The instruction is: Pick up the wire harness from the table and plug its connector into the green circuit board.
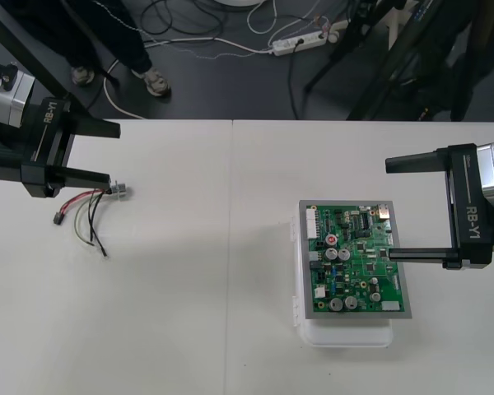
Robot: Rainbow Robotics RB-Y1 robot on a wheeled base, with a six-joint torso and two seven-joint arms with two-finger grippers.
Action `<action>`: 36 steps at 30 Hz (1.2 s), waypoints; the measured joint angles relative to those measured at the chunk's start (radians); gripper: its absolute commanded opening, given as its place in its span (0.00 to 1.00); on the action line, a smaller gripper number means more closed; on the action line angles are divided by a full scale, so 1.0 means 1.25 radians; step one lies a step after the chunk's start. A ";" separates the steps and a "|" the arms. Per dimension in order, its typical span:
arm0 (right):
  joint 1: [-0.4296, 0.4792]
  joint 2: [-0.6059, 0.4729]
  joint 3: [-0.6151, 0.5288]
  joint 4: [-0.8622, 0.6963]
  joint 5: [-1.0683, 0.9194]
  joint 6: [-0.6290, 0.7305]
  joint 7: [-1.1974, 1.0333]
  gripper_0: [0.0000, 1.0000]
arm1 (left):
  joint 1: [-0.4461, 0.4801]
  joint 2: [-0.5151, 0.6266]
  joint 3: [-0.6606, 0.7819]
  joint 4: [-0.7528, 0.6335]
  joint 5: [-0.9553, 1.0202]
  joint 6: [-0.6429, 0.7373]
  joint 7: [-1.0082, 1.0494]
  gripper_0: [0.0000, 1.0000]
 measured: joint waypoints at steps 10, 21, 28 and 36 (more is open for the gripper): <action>0.000 0.000 0.000 0.000 0.000 0.000 0.000 1.00 | 0.000 0.000 0.000 0.000 0.000 0.000 0.000 0.73; 0.000 0.000 0.000 0.000 0.000 0.000 0.000 1.00 | 0.000 0.000 0.000 0.000 0.000 0.000 0.000 0.73; 0.000 0.000 0.000 0.000 0.000 0.000 0.000 1.00 | 0.000 0.000 0.000 0.000 0.000 0.000 0.000 0.73; 0.000 0.000 0.000 0.000 0.000 0.000 0.000 1.00 | 0.000 0.000 0.000 0.000 0.000 0.000 0.000 0.72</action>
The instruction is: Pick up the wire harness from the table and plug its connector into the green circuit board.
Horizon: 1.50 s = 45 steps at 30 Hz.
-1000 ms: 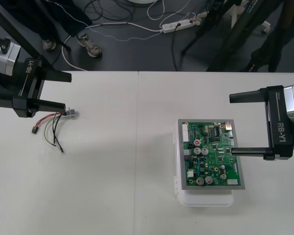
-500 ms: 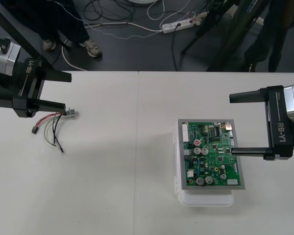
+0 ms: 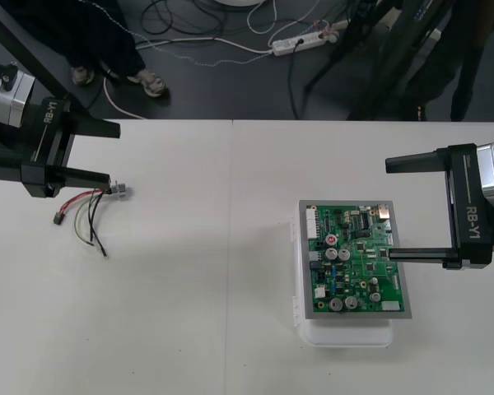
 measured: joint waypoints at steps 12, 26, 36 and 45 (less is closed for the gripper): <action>0.000 0.000 0.000 0.000 0.000 0.000 0.000 1.00 | 0.000 0.000 0.000 0.000 0.000 0.000 0.000 0.73; 0.010 0.001 0.008 0.014 0.010 -0.039 0.000 1.00 | 0.000 0.000 0.000 0.000 0.000 0.000 0.000 0.65; 0.010 0.009 0.008 0.014 0.009 -0.039 0.001 1.00 | 0.000 0.001 0.000 0.000 0.000 0.000 0.000 0.65; 0.010 0.062 0.005 0.014 0.009 -0.039 0.002 1.00 | 0.021 -0.003 -0.004 0.006 -0.005 -0.002 0.000 0.65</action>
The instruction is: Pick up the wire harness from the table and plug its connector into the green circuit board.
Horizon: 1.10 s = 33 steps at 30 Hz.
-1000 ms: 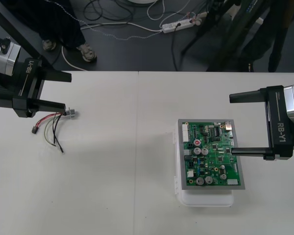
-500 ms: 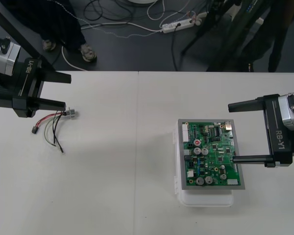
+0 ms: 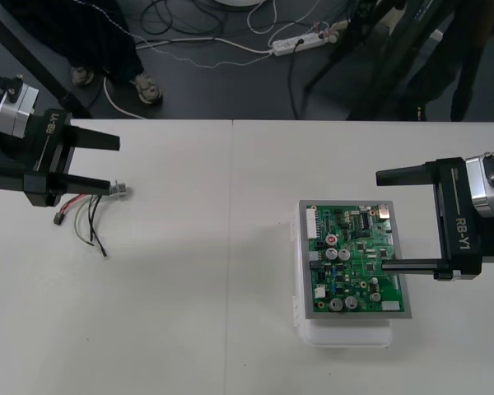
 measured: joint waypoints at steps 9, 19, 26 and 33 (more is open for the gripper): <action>0.000 0.033 0.000 0.008 -0.002 0.000 0.000 1.00 | 0.000 0.000 0.000 0.000 -0.001 -0.002 0.000 0.65; 0.000 0.086 0.010 0.048 -0.005 0.000 0.000 1.00 | 0.000 0.000 0.000 0.000 -0.019 -0.002 0.000 0.61; 0.000 0.124 0.046 0.069 -0.006 0.002 0.011 1.00 | -0.007 0.002 0.000 0.000 -0.066 -0.002 -0.002 0.59; 0.013 0.128 0.120 0.070 -0.017 0.043 0.029 1.00 | -0.026 0.019 -0.002 0.001 -0.129 -0.002 -0.035 0.59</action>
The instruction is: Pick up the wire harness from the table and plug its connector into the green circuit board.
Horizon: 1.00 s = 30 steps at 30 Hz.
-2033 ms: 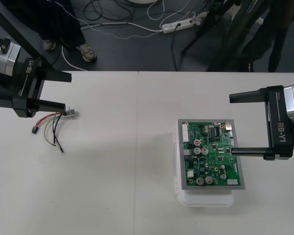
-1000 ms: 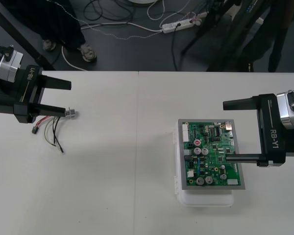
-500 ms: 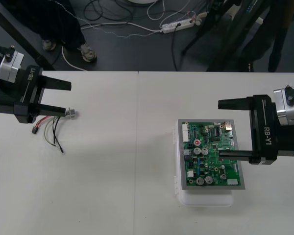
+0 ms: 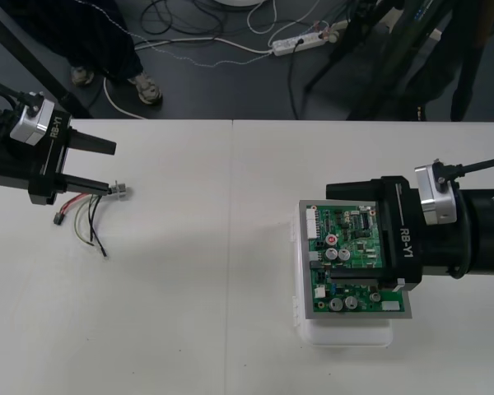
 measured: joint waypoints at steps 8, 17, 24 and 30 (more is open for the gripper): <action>0.009 0.008 0.089 0.000 -0.002 0.026 0.001 1.00 | -0.040 0.079 -0.100 0.000 -0.005 0.001 -0.042 0.64; 0.011 0.014 0.163 0.000 0.002 0.105 0.045 1.00 | -0.110 0.145 -0.215 0.011 -0.076 0.018 -0.103 1.00; 0.013 0.038 0.175 0.001 0.076 0.110 0.046 1.00 | -0.181 0.156 -0.294 0.078 -0.124 0.027 -0.295 1.00; 0.016 0.063 0.176 0.001 0.127 0.112 0.047 1.00 | -0.271 0.169 -0.408 0.127 -0.143 0.040 -0.397 1.00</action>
